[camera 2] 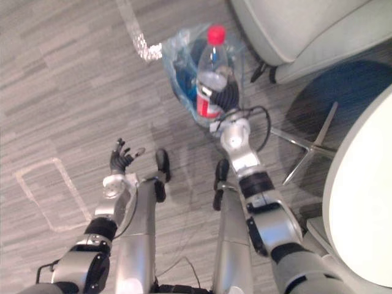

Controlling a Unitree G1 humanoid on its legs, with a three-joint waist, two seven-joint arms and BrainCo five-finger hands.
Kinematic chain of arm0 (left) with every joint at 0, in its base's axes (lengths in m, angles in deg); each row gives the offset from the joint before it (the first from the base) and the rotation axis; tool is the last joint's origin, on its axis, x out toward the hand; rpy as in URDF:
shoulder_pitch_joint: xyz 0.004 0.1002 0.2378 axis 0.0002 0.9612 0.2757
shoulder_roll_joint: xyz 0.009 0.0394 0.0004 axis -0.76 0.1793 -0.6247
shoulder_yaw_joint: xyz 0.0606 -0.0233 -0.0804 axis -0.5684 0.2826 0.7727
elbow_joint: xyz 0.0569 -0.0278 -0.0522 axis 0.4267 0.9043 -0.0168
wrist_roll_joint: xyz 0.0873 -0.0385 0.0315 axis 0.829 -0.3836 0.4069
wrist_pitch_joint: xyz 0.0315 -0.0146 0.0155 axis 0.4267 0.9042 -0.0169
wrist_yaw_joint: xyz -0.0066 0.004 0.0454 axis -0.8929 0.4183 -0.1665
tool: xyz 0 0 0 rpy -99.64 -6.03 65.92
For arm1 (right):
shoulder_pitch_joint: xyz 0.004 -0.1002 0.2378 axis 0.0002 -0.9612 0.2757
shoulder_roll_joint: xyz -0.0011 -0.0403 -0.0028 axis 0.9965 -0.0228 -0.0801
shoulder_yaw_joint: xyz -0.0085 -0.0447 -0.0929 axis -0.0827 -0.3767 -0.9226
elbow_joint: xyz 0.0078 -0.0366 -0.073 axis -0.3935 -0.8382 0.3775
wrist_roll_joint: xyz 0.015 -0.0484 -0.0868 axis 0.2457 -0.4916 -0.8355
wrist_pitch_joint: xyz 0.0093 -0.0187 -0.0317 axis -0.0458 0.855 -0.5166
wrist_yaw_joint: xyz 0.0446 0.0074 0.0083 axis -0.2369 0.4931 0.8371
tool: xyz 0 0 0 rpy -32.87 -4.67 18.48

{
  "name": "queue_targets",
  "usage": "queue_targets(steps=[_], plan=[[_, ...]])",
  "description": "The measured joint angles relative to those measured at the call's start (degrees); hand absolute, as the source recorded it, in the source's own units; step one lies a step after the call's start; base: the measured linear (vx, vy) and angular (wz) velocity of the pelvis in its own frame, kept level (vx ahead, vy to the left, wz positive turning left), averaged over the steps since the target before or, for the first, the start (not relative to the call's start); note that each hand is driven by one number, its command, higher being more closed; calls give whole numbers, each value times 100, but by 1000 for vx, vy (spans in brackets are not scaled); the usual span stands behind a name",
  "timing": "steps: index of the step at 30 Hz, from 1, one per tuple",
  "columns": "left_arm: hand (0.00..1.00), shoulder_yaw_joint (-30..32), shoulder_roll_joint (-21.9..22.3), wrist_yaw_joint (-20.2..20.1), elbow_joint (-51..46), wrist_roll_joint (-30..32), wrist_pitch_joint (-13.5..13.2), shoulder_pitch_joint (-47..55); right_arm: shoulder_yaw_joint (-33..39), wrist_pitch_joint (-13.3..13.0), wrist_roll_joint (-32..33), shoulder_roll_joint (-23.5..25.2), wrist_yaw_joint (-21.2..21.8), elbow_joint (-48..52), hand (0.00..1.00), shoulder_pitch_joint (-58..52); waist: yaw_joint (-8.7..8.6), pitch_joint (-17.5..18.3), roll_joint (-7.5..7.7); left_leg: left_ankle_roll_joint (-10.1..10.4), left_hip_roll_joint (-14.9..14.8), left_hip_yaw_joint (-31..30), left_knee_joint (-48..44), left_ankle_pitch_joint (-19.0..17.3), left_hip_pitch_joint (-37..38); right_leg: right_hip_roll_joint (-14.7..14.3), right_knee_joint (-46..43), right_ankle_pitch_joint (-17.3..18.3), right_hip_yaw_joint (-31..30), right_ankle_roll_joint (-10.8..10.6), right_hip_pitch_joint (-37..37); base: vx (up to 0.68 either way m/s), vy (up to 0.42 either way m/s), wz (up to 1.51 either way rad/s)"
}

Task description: Gather rubbish on tea table into small bin, then transfer packed bag to large trash can.

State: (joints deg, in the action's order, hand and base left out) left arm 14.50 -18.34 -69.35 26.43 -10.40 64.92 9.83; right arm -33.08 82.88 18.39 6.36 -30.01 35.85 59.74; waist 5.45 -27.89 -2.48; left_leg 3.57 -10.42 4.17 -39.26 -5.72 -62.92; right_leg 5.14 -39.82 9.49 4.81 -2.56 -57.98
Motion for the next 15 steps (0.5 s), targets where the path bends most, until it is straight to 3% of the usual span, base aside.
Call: queue_targets(steps=[3, 4, 15], plan=[[0, -7, 99, 0, -105, -30, -22, -15, 10, 17, 50, -65, -49, -210, 100, 298, 57, 0, 0, 1, 3, -18, 17, 1, -121, 10, -33, 4, 35, 5, -107, 44, 19, 6], [0, -7, 122, 0, -111, -56, -22, -15, 9, 18, 50, -75, -62, -251, 0, 363, 65, 0, 0, 0, 9, -12, 25, 1, -134, 19, -40, 8, 36, 8, -132, 35, 22, 3], [0, -92, 174, 0, -144, -108, -37, -87, 4, 40, 28, -242, -107, -382, 0, 609, 83, 4, 1, 9, 99, -18, 212, 156, -206, 104, -98, 56, 104, 56, -262, 21, 12, 7]])
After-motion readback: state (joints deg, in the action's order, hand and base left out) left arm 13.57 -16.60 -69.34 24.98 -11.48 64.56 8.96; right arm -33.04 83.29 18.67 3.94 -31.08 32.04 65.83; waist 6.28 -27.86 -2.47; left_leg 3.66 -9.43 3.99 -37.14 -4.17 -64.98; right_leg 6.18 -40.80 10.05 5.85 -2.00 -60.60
